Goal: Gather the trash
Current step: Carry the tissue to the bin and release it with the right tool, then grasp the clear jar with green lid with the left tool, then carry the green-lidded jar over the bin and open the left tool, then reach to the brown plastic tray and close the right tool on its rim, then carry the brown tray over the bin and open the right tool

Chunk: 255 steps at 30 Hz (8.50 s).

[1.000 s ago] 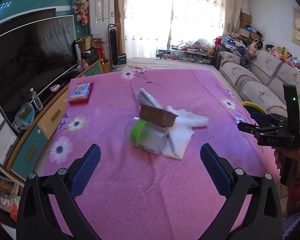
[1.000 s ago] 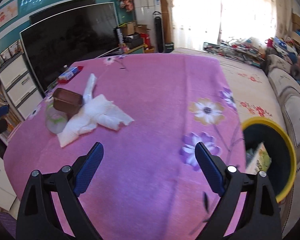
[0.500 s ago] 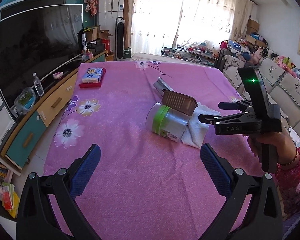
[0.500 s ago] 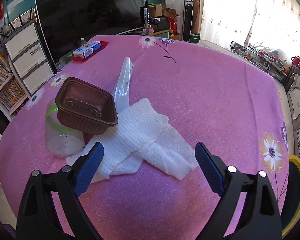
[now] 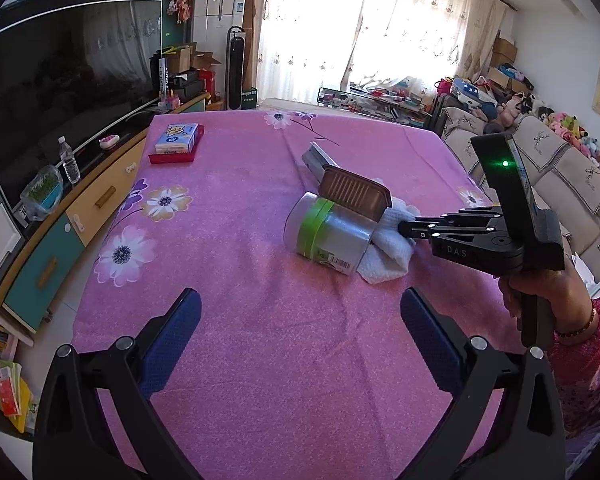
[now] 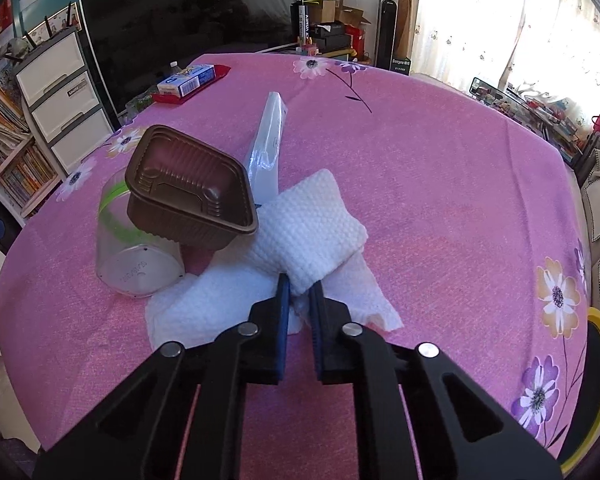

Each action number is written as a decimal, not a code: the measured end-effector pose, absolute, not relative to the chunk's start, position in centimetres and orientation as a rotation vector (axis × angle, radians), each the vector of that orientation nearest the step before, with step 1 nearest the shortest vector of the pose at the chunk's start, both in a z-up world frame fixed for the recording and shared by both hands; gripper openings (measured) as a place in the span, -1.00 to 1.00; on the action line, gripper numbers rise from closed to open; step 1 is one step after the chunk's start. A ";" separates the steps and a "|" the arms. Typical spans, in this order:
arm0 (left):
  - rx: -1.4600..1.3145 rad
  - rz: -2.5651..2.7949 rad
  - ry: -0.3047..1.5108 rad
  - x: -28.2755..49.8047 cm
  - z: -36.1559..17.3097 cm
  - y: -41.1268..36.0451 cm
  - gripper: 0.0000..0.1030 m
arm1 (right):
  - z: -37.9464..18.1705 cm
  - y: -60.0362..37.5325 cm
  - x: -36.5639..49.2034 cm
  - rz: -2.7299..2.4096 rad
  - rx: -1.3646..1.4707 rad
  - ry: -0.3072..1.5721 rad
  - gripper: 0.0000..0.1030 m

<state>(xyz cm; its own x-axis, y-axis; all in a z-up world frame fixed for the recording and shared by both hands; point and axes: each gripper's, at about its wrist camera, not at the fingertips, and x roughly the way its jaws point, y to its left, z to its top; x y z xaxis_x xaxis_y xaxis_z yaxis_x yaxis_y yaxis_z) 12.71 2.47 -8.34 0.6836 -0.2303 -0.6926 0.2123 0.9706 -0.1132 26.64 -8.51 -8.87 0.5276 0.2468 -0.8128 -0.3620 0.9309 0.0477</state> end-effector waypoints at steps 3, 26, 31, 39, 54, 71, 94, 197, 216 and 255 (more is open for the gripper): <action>-0.026 -0.251 0.783 12.7 -8.4 2.4 0.91 | -8.2 -9.6 25.5 0.363 -0.106 0.930 -0.85; 0.003 -0.290 0.797 12.8 -9.0 -0.6 0.91 | 0.3 -24.7 16.2 0.106 0.120 0.670 -0.85; 0.014 -0.301 0.801 13.1 -9.1 -1.4 0.91 | 0.6 -30.0 15.6 -0.043 0.149 0.645 -0.85; 0.033 -0.304 0.812 13.7 -9.2 -2.7 0.91 | -2.4 -38.1 17.5 -0.257 0.192 0.700 -0.85; 0.059 -0.310 0.836 15.1 -9.8 -3.8 0.91 | -6.1 -39.9 17.4 -0.376 0.183 0.761 0.18; 0.228 -0.439 0.857 22.9 -12.1 -3.6 0.91 | -4.8 -35.9 16.9 -0.270 0.166 0.745 0.24; 0.226 -0.464 0.913 24.0 -14.1 -3.6 0.46 | -5.4 -33.9 17.9 -0.226 0.155 0.778 0.24; -0.106 -0.086 0.650 12.6 -6.6 9.5 0.89 | -5.2 -4.7 24.0 0.524 -0.090 0.836 0.35; -0.137 -0.139 0.688 12.9 -8.2 9.0 0.89 | -8.4 -1.1 27.7 0.463 -0.189 0.923 0.37; -0.028 -0.296 0.754 16.6 -8.6 -3.1 0.89 | -4.9 -32.0 18.0 -0.107 0.138 0.763 0.30</action>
<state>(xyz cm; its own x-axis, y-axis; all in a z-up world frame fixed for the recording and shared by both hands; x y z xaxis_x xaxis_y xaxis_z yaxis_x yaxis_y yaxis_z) 16.58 -3.14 -8.60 0.6895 -0.2745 -0.6703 0.2549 0.9582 -0.1303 18.02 -31.95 -4.86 0.7180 -0.0464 -0.6945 0.1465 0.9855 0.0855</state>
